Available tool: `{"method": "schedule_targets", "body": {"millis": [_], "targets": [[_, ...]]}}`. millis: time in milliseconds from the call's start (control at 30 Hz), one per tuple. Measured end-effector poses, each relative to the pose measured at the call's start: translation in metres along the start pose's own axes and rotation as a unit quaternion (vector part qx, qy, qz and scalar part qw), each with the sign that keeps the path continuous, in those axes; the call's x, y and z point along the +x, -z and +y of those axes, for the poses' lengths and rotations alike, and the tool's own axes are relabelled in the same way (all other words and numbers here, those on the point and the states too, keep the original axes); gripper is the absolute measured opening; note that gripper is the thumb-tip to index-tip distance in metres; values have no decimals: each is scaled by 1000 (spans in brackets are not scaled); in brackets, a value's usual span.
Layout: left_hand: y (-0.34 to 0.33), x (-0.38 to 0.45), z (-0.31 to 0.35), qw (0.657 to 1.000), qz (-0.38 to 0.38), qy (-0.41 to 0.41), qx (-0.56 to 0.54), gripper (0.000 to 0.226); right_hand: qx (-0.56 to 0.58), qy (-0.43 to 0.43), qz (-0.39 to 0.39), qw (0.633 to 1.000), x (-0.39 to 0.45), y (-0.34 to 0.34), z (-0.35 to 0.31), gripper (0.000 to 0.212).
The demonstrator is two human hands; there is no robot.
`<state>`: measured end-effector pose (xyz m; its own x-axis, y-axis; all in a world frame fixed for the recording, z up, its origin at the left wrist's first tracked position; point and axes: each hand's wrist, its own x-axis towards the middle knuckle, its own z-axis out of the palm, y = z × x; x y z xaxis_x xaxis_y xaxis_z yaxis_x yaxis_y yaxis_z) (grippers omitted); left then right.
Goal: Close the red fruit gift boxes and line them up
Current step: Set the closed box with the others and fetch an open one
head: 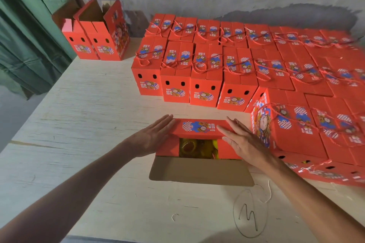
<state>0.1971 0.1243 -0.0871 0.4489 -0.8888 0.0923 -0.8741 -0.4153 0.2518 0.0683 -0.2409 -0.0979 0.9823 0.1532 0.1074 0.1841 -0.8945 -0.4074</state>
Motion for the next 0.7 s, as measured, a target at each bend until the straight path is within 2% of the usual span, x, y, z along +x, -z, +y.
{"method": "schedule_targets", "body": {"millis": [100,200,367,500,633,700], "targets": [[-3,-2,2,991,106,73,-41,44,15,11,74,997,-2,-4,-3,42],[-9,-5,6,973,208,96,-27,27,-4,17,166,986,-3,-12,-7,33],[-19,-3,18,958,268,105,5,14,-17,29,206,978,-3,-15,-6,29],[-27,-2,28,941,315,123,0,12,-59,68,240,966,-5,-16,-6,28],[-30,-5,26,950,299,90,25,8,-116,103,245,957,-5,-13,-11,20],[-27,-7,20,955,280,86,36,7,-113,94,234,961,-3,-11,-12,17]]}}
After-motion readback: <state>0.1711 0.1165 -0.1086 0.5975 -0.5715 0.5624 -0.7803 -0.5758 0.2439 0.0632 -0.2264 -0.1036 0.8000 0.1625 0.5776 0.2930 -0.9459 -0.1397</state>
